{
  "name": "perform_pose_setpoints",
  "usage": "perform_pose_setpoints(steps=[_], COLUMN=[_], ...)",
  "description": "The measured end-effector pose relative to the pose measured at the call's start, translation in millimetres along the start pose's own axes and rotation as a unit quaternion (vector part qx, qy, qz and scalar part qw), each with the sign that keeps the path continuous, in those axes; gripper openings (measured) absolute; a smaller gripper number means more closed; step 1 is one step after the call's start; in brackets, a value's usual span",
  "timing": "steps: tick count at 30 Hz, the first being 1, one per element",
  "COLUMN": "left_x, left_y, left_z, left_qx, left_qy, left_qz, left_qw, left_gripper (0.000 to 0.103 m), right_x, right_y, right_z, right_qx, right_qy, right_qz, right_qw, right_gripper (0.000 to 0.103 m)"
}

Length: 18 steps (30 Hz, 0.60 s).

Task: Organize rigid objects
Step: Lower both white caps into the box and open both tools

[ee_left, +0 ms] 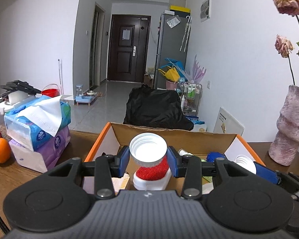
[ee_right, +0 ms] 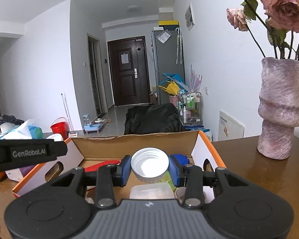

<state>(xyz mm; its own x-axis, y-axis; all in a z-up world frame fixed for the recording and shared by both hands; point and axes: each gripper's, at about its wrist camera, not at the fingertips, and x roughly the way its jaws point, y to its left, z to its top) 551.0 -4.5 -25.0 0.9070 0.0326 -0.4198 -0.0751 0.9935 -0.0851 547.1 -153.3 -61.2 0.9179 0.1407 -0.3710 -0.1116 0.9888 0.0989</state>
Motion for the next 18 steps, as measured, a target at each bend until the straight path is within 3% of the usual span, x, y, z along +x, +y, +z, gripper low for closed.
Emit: perform_pose_setpoints(steps=[18], left_x=[36], left_y=[7], left_z=[10], left_qx=[0.017], left_qy=[0.069], left_qz=[0.018], left_qw=[0.9973], left_gripper=[0.041], right_x=[37], right_y=[4], right_z=[17], right_qx=[-0.038], right_qy=[0.045], right_qz=[0.003], right_qw=[0.998], right_gripper=[0.039])
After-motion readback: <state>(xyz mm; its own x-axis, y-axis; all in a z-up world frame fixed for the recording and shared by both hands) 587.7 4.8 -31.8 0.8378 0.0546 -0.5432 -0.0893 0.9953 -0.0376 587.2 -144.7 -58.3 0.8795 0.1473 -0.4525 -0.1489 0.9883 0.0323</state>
